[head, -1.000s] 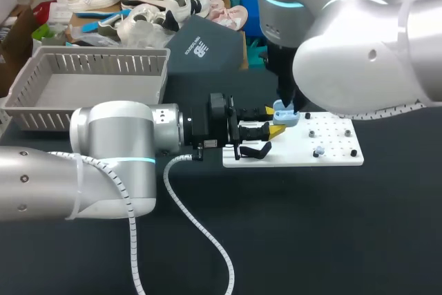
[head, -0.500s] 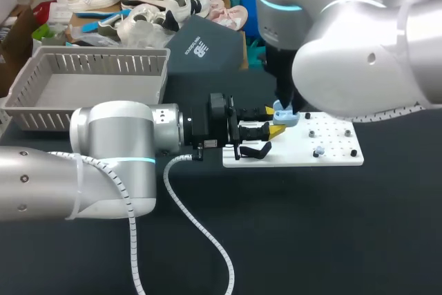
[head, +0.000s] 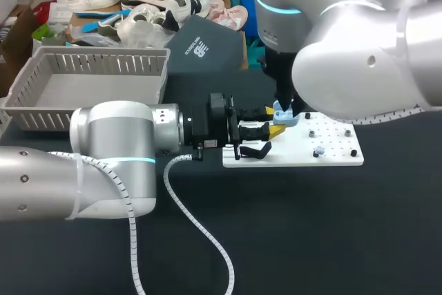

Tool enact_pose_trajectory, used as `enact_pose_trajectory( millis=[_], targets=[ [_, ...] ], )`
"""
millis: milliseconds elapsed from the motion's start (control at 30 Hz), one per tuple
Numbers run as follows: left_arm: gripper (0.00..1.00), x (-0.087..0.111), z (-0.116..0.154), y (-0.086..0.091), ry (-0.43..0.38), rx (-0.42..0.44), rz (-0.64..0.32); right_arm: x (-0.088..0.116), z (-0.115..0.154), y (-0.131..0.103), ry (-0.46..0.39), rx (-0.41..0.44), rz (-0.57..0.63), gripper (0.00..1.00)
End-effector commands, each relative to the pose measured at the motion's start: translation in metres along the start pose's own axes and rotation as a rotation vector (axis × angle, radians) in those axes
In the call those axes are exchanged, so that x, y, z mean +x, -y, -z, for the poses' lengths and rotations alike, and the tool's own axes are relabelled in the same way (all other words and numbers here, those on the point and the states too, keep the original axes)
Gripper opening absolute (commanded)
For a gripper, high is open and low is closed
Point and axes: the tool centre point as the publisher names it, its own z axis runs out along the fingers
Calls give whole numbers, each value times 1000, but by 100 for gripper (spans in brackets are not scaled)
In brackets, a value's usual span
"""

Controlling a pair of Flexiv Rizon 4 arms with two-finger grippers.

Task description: Pick up each earbud case from the left stands, insert the matching earbuds, close the lid, and place the case in the box.

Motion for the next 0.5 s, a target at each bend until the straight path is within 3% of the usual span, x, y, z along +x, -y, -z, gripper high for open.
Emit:
enact_pose_trajectory(
  millis=[33, 500],
  targets=[
    [0, 1, 0, 0, 3, -3, -2, 0, 0, 0, 6, -1, 5, 0],
    [0, 1, 0, 0, 3, -3, -2, 2, -1, -2, 1, -2, 15, 0]
  ],
)
